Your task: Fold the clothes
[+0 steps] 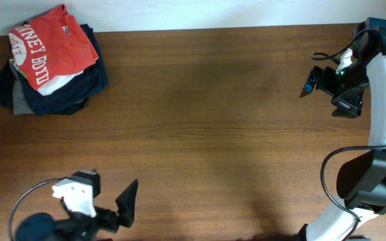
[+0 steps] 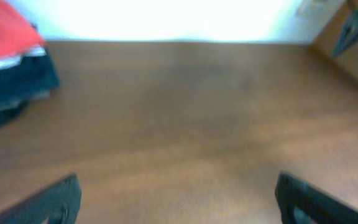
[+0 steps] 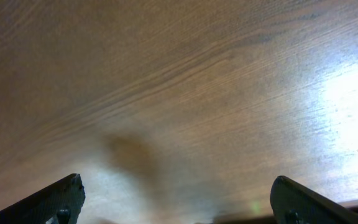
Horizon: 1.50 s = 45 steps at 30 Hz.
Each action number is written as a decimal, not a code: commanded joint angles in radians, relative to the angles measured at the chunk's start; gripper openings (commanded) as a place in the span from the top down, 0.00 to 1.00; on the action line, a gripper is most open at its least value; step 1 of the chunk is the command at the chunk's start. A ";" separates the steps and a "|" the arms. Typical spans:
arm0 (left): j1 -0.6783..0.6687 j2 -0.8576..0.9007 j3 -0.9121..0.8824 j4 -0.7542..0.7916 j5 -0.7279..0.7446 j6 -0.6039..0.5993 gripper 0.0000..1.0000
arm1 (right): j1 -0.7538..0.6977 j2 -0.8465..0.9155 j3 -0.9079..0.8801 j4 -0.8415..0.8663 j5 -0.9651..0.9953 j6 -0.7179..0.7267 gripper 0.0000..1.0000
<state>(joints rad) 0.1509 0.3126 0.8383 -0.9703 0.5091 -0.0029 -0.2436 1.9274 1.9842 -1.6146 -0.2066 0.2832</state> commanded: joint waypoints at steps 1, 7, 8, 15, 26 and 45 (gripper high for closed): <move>-0.051 -0.180 -0.327 0.302 0.026 -0.081 0.01 | -0.006 -0.010 0.011 -0.001 0.009 -0.007 0.01; -0.074 -0.307 -0.694 0.777 -0.220 -0.330 0.01 | -0.006 -0.010 0.011 -0.001 0.009 -0.007 0.01; -0.114 -0.307 -0.737 0.838 -0.322 -0.330 0.01 | -0.006 -0.010 0.011 -0.001 0.009 -0.007 0.01; -0.166 -0.308 -0.830 0.901 -0.394 -0.231 0.01 | -0.006 -0.010 0.011 -0.001 0.009 -0.006 0.01; -0.166 -0.307 -0.830 0.901 -0.394 -0.231 0.01 | -0.006 -0.010 0.011 -0.001 0.009 -0.007 0.01; -0.166 -0.306 -0.830 0.901 -0.394 -0.231 0.01 | 0.295 -1.107 -0.593 0.486 0.215 -0.006 0.01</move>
<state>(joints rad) -0.0105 0.0139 0.0166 -0.0685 0.1223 -0.2504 0.0540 0.9829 1.6363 -1.2575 0.0174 0.2802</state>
